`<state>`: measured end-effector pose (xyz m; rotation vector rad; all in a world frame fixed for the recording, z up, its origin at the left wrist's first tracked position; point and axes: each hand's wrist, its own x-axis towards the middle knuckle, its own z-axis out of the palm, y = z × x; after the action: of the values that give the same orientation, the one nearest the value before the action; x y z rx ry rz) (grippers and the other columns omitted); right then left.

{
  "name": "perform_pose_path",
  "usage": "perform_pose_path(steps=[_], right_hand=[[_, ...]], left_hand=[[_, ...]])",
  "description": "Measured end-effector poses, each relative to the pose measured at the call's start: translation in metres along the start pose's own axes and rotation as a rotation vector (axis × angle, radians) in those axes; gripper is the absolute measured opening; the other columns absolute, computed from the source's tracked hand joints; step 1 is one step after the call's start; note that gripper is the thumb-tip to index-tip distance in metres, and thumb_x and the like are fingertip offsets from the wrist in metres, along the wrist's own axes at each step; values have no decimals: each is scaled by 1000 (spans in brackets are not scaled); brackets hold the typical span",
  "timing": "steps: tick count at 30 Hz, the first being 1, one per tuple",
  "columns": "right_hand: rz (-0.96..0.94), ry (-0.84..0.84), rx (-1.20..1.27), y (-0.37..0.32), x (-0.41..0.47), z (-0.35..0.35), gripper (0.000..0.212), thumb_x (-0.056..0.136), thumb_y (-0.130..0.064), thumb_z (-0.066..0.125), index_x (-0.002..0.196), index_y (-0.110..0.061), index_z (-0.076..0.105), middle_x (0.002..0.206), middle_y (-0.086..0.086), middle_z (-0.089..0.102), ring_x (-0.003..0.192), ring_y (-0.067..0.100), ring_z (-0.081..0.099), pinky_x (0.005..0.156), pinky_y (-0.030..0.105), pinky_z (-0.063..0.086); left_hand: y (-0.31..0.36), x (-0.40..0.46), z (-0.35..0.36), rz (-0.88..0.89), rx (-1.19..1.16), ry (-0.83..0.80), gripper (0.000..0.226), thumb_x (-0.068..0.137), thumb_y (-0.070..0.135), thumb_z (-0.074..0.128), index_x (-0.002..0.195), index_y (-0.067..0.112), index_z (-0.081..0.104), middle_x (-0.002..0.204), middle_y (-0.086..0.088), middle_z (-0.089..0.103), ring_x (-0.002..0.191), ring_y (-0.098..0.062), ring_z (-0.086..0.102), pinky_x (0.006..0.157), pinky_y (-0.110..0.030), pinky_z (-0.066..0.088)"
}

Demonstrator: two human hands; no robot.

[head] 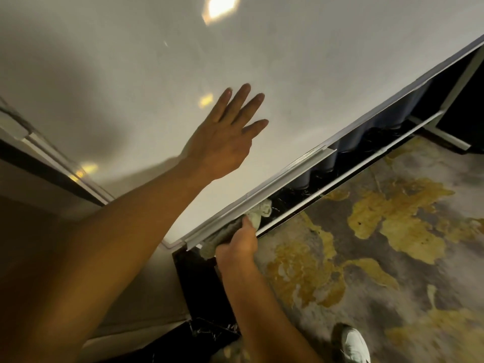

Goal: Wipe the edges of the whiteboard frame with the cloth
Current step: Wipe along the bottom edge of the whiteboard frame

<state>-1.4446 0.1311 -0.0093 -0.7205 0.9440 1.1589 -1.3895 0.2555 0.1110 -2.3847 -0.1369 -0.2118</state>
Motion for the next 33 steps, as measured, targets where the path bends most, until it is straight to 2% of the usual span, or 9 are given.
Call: perform_pose_path(steps=[1,3,7,9,15,18,23,28,33], right_hand=[[-22,-26,33,-10,0,1,23,95,-35,63,107,-16,64,117,11,65,96,25,61,93,42,48],[-106,-66,47,-30,-1,2,36,97,-36,58,131,-22,58,135,7,56,122,28,53,109,48,36],[-296,-74,-91,-43,-7,2,53,104,-37,43,153,-39,24,158,-2,32,144,27,31,115,48,25],[-396,-83,-156,-43,-5,1,56,105,-38,41,154,-41,16,160,-4,26,145,26,28,114,44,26],[-608,-29,-260,-43,4,-1,55,105,-36,43,155,-35,21,159,-5,32,144,22,34,102,27,30],[-710,-4,-304,-56,8,2,55,105,-35,43,155,-37,22,155,-4,40,140,24,40,106,31,33],[-867,40,-401,-88,11,7,58,103,-36,45,154,-41,18,150,1,46,132,29,49,108,50,42],[-941,17,-306,-145,17,21,52,104,-41,40,153,-43,21,155,2,38,140,31,39,111,52,37],[-1084,-28,-355,-185,26,33,54,106,-26,43,153,-43,24,158,4,35,141,26,39,111,40,40]], left_hand=[[1,-1,-1,4,-2,-2,54,112,36,34,164,23,30,175,-18,7,160,-46,5,130,-59,9],[3,-2,0,2,-5,-3,54,112,37,32,164,23,30,175,-18,6,161,-45,4,130,-59,8],[5,-4,1,-8,-1,9,55,112,41,26,164,23,29,175,-18,3,161,-45,0,130,-60,7],[6,-4,2,-5,11,1,56,112,44,21,164,24,28,175,-18,0,161,-44,-2,130,-60,7],[5,-6,2,3,-3,1,55,112,47,22,162,27,33,175,-17,4,161,-44,-1,129,-60,8],[5,-10,3,15,-2,-4,56,112,48,23,162,27,33,175,-17,3,161,-44,-1,129,-61,8],[3,-10,1,19,12,-23,58,111,50,19,163,28,32,176,-16,3,161,-44,0,129,-61,9],[3,-11,0,19,12,-31,56,111,48,23,162,28,33,176,-16,3,161,-44,1,129,-61,10],[3,-8,3,16,23,-34,56,110,48,22,161,29,37,175,-16,5,161,-44,1,130,-59,3]])
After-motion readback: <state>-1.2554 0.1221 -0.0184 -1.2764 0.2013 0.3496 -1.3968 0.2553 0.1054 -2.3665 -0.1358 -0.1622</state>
